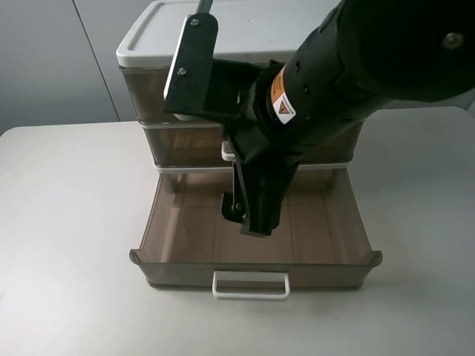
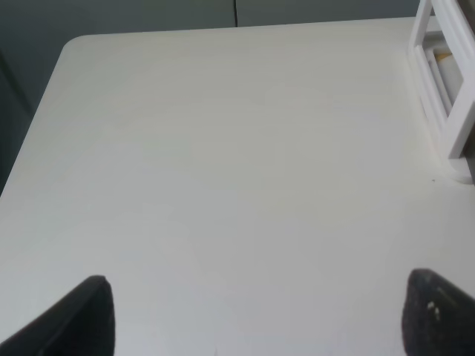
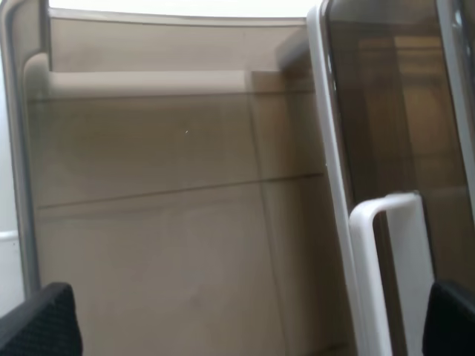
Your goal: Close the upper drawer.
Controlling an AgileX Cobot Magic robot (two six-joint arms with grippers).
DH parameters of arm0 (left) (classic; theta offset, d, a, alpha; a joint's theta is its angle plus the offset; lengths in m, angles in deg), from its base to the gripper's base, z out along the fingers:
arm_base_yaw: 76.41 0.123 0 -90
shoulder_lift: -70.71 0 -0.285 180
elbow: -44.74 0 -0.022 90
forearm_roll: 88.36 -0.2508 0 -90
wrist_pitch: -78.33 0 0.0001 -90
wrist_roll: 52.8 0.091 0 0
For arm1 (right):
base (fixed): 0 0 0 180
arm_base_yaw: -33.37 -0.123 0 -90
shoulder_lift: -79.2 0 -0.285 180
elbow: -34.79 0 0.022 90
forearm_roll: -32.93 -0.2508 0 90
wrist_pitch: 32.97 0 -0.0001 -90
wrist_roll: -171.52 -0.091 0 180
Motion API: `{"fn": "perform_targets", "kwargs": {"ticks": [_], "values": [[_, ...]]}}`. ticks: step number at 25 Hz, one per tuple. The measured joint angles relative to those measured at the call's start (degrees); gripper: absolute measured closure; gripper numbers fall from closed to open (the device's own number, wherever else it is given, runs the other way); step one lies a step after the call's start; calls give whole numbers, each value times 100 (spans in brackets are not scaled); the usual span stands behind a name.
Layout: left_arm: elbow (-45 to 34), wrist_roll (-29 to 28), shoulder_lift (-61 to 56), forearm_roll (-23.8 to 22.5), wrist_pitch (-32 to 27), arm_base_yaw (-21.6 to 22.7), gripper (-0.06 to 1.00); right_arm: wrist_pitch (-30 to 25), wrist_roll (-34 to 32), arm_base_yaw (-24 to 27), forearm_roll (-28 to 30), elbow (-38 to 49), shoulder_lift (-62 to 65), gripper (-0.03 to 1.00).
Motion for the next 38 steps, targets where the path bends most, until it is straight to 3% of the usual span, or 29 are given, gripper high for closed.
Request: {"fn": "perform_targets", "kwargs": {"ticks": [27,33,38], "values": [[0,0,0,0,0,0,20,1252,744,285,147,0,-477,27],[0,0,0,0,0,0,20,1205,765,285,92,0,-477,27],[0,0,0,0,0,0,20,1022,791,295,-424,0,-419,27]]}}
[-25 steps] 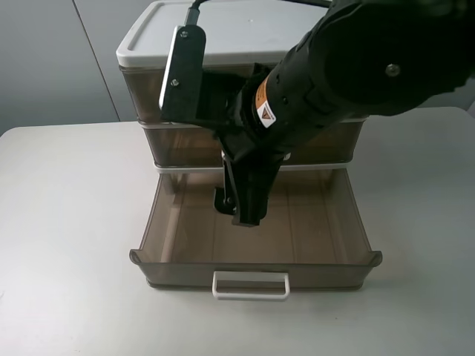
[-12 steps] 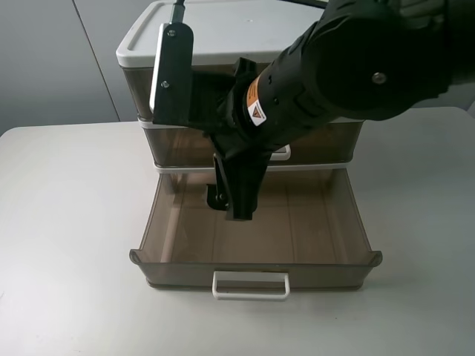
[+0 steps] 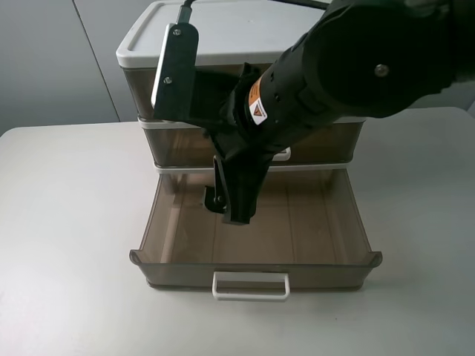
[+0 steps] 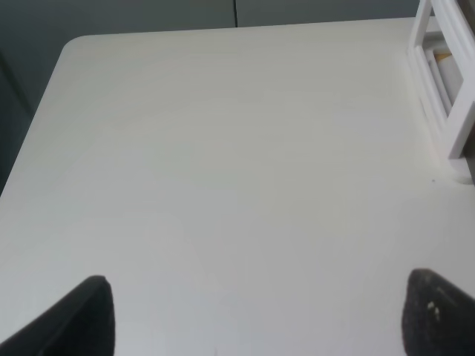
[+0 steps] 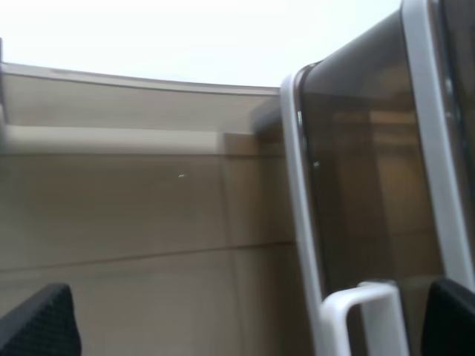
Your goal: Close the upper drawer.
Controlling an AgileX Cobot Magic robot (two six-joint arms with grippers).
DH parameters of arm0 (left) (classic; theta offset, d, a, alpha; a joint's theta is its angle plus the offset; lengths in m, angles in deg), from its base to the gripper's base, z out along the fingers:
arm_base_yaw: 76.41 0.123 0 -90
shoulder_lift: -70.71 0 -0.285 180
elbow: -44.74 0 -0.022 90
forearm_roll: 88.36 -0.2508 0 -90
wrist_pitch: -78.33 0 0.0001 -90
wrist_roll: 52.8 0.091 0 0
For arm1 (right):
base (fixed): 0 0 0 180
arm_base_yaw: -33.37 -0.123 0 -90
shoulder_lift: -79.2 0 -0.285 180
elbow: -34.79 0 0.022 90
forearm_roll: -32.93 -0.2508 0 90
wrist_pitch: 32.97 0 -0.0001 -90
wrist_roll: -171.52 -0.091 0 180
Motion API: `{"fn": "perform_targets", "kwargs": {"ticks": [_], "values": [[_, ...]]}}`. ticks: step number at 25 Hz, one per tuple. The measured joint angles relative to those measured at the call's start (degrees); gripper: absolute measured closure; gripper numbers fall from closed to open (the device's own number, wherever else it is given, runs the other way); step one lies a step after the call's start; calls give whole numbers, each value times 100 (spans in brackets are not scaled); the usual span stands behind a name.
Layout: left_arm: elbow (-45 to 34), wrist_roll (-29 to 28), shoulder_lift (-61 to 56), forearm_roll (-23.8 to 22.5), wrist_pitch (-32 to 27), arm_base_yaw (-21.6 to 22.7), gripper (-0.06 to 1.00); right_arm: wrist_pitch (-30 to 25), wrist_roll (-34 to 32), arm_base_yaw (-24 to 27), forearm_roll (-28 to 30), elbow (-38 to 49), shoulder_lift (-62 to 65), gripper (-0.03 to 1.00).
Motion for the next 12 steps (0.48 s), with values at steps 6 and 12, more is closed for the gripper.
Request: {"fn": "perform_targets", "kwargs": {"ticks": [6,12], "values": [[0,0,0,0,0,0,20,-369,0,0,-811,0,631,27],[0,0,0,0,0,0,20,-1192,-310,0,-1140,0,1878,27]]}}
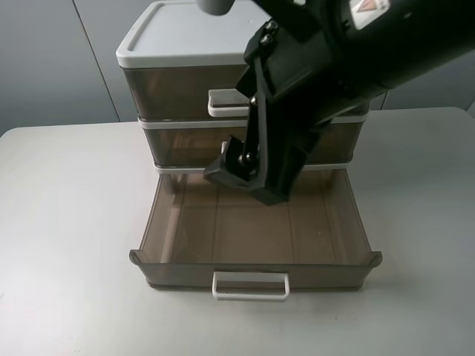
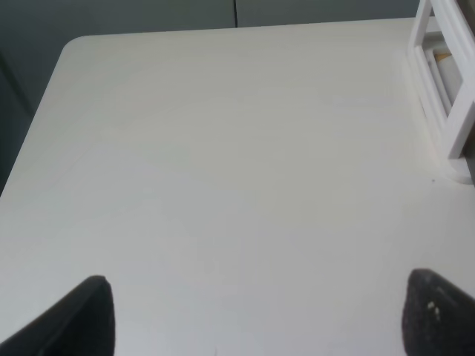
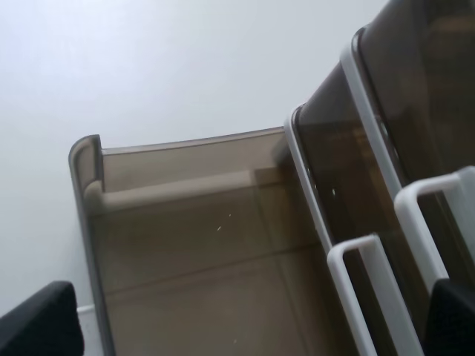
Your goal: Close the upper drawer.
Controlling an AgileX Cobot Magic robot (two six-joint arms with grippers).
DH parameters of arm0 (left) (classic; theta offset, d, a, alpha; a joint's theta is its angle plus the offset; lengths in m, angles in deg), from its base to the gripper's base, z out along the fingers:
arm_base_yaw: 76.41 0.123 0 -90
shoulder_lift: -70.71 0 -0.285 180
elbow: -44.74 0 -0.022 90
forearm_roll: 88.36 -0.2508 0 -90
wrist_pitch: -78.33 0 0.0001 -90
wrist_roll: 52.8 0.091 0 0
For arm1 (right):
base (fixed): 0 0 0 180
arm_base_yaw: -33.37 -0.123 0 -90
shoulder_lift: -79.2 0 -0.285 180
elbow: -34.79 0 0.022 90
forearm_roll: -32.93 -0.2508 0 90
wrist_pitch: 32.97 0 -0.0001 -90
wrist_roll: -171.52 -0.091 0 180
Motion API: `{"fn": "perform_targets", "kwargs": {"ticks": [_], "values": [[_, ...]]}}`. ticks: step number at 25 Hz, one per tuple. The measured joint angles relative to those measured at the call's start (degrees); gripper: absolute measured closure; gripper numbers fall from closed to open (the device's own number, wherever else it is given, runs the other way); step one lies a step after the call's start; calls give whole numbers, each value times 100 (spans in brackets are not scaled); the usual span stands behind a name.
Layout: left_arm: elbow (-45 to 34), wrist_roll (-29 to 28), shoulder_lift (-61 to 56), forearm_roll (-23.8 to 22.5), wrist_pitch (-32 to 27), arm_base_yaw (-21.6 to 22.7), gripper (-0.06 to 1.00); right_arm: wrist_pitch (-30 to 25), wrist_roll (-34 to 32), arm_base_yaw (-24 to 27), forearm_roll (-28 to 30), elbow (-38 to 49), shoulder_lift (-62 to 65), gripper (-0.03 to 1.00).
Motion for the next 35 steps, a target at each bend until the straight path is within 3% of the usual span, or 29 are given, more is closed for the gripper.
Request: {"fn": "perform_targets", "kwargs": {"ticks": [9,12,17,25,35], "values": [[0,0,0,0,0,0,20,-2263,-1190,0,41,0,2038,27],[0,13,0,0,0,0,20,-2692,-1664,0,159,220,2873,27],[0,25,0,0,0,0,20,-2863,-2190,0,186,791,4537,27],[0,37,0,0,0,0,20,-2881,-2331,0,186,1504,6811,27],[0,27,0,-11,0,0,20,-2837,-2404,0,265,2122,7029,27]]}}
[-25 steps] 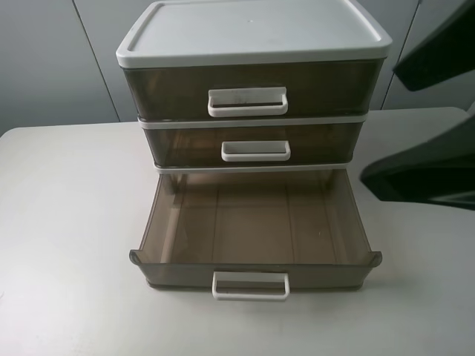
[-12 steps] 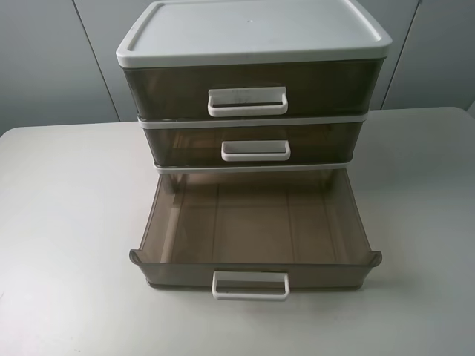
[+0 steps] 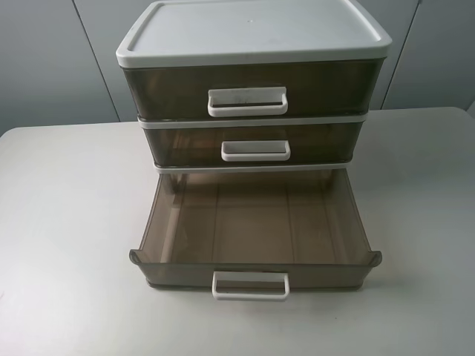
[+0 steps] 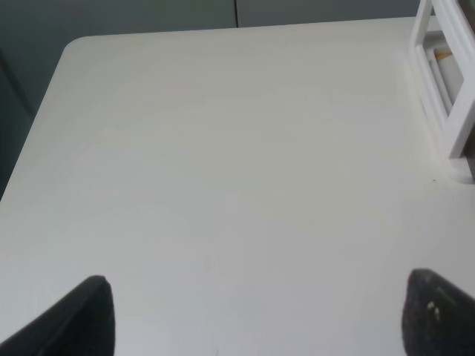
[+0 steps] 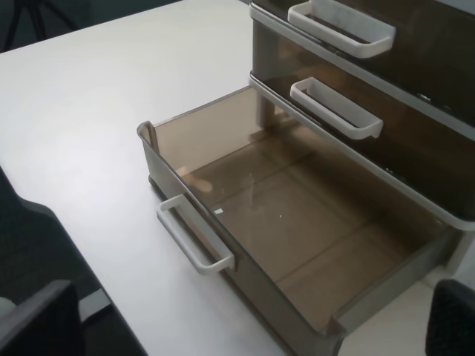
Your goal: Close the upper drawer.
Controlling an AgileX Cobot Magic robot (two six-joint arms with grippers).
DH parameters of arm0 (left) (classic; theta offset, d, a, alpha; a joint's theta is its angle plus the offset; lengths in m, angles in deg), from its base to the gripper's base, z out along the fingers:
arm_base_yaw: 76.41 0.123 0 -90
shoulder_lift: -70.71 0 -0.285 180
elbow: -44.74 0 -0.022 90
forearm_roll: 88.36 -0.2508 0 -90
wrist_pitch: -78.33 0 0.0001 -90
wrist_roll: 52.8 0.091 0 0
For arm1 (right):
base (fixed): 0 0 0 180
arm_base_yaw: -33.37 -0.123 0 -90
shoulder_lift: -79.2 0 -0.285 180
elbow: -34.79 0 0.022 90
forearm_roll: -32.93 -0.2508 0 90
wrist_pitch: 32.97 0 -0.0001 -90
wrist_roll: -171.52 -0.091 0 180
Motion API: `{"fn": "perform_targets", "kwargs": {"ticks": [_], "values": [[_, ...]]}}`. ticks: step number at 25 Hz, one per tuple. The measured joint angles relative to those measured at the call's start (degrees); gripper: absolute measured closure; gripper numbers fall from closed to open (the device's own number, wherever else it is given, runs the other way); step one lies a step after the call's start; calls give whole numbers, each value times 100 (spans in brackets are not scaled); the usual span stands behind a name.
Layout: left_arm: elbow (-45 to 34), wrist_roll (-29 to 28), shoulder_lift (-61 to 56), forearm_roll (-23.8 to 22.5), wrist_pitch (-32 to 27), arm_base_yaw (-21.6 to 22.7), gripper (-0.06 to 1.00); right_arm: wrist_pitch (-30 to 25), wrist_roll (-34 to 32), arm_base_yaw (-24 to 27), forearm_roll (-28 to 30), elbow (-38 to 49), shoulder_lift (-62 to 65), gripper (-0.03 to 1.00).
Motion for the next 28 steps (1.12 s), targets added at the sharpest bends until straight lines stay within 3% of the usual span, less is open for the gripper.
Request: {"fn": "perform_targets", "kwargs": {"ticks": [5,9,19,23,28], "values": [[0,-11,0,-11,0,0,20,32,-14,-10,39,623,0,27],[0,-11,0,-22,0,0,20,433,-140,-10,46,822,0,27],[0,-11,0,-30,0,0,20,512,-244,144,84,828,25,27],[0,-11,0,-30,0,0,20,512,-244,1034,84,828,25,27],[0,-11,0,-30,0,0,20,512,-244,2982,84,828,25,27]]}}
